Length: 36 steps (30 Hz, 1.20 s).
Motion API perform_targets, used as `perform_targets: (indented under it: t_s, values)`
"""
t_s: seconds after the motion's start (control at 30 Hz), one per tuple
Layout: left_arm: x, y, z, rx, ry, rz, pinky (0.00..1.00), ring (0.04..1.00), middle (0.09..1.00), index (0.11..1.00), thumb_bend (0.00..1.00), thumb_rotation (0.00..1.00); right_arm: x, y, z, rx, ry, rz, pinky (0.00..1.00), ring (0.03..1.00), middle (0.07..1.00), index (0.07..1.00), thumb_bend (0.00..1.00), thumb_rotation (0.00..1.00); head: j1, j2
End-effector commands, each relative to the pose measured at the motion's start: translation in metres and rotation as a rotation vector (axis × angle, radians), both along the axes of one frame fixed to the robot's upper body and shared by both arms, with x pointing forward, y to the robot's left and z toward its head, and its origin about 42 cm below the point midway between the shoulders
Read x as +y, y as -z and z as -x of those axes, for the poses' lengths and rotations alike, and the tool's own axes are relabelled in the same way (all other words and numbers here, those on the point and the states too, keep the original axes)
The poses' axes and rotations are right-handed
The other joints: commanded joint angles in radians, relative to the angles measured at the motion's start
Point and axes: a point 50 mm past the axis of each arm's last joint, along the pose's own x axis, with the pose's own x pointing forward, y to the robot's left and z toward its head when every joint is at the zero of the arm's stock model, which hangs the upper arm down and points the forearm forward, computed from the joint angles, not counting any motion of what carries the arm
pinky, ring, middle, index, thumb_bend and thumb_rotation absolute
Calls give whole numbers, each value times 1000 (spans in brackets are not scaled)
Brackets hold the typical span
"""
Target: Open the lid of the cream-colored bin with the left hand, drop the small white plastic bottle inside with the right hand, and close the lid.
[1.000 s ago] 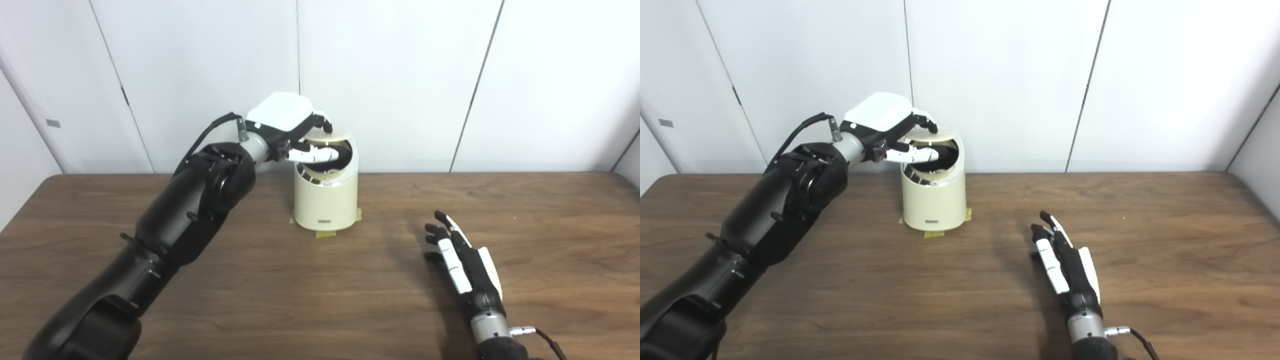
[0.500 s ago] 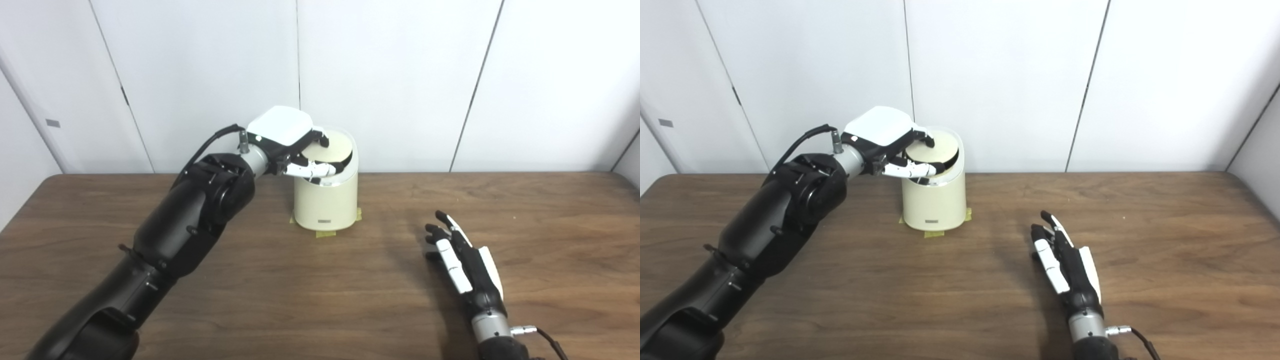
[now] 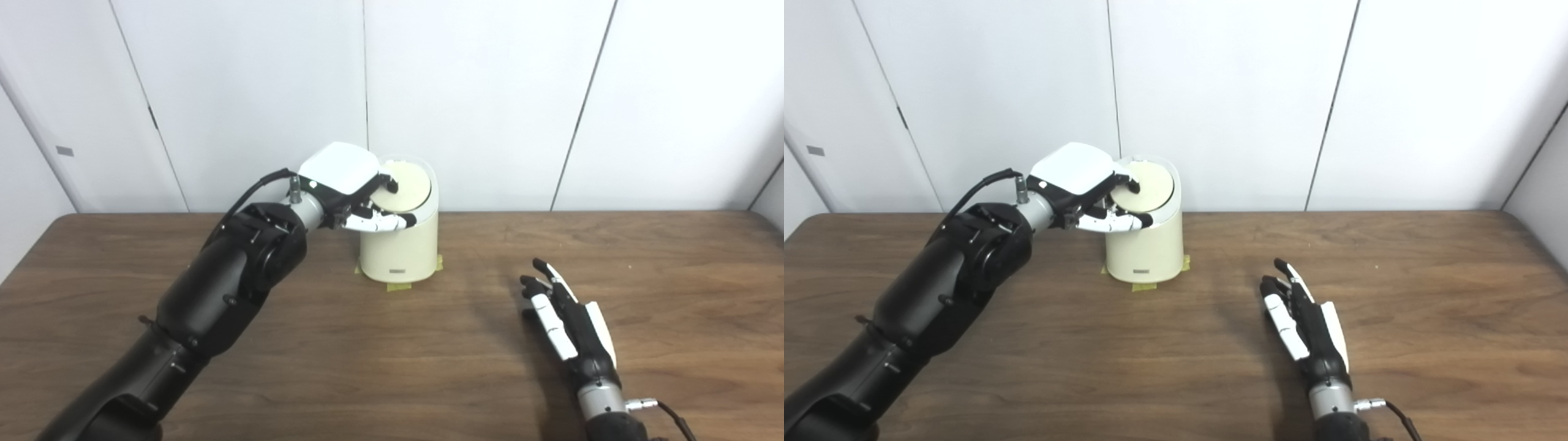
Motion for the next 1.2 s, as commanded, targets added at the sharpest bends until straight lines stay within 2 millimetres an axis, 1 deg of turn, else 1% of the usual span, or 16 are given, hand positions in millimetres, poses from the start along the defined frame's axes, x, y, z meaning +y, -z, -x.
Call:
perform_targets:
  t_s: [0.0,0.1,0.2,0.33,0.43,0.6,0.7,0.93,1.0,1.17]
  values:
    - [1,-14,2,-55,6,-11,884,841,818,792,574,941,-4,-11,-2,-31,8,29,684,803,825,913,434,929,-2,6]
    - [0,-8,5,-62,15,-18,885,837,812,786,575,931,-4,-11,-3,-27,9,33,682,802,825,910,429,929,-3,6]
    - [-1,-4,8,-55,18,-23,902,851,826,798,570,931,-4,-10,-4,-25,13,29,689,806,825,909,430,930,-4,7]
    - [-3,0,12,-61,34,-31,892,861,838,805,557,911,-5,-10,-5,-23,21,24,697,809,824,907,423,933,-5,8]
    - [-4,2,14,-59,41,-38,907,876,853,819,554,916,-5,-11,-6,-21,26,17,698,808,821,906,422,924,-7,10]
    - [-6,5,17,-63,57,-57,918,889,863,835,549,911,-5,-12,-6,-16,31,21,706,812,822,906,424,942,-9,12]
    - [-7,6,19,-63,62,-66,919,889,862,835,548,890,-5,-12,-6,-15,35,19,704,812,820,904,416,942,-10,13]
    - [-9,11,18,-40,60,-89,933,897,860,830,554,903,-5,-13,-6,-14,40,25,700,804,815,901,414,945,-10,16]
    - [-9,11,17,-35,58,-99,944,903,861,832,557,921,-4,-13,-6,-14,40,20,701,805,814,901,411,943,-10,18]
    - [-10,11,15,-30,54,-113,941,895,847,811,561,934,-4,-14,-7,-16,37,4,713,809,815,904,411,938,-12,20]
